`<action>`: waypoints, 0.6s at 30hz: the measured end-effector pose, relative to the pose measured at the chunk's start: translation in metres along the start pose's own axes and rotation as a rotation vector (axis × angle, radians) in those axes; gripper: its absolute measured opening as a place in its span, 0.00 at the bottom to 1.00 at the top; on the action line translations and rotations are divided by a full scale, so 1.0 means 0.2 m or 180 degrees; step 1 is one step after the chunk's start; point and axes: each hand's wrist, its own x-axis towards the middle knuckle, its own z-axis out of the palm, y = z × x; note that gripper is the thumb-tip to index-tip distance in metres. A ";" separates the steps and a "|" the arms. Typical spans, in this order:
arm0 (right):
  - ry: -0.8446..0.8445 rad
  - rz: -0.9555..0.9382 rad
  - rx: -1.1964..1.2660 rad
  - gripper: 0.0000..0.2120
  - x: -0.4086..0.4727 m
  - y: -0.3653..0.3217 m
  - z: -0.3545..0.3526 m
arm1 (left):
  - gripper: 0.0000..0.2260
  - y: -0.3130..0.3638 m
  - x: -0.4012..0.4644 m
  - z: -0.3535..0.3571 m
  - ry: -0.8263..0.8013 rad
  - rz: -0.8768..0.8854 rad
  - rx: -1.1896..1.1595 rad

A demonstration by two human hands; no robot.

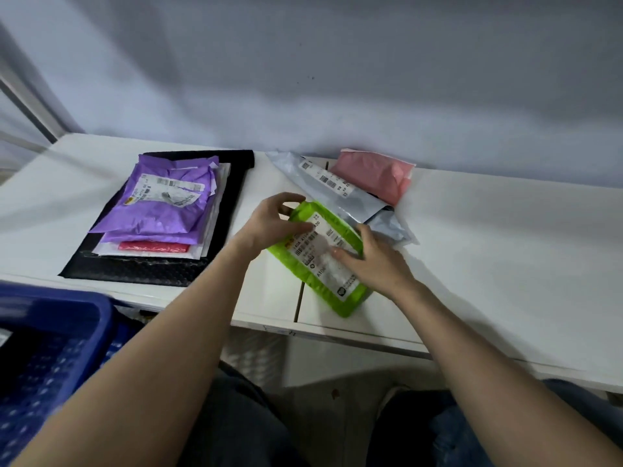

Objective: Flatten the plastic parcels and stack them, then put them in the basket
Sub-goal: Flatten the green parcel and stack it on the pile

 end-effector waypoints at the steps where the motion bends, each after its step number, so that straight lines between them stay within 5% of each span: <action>1: -0.0056 0.0016 0.0263 0.31 0.01 -0.03 0.00 | 0.22 0.00 0.00 -0.07 0.0074 0.0045 -0.0007; 9: -0.0119 0.0163 0.2154 0.32 0.17 -0.47 0.14 | 0.17 -0.21 -0.07 -0.62 0.1433 -0.0041 -0.0720; 14: 0.0312 -0.0339 0.1972 0.27 0.31 -0.85 0.28 | 0.15 -0.33 -0.06 -0.86 0.2266 0.0053 -0.0622; 18: 0.0543 -0.0563 0.1710 0.18 0.45 -1.05 0.38 | 0.09 -0.37 0.01 -0.99 0.2173 0.0320 -0.0384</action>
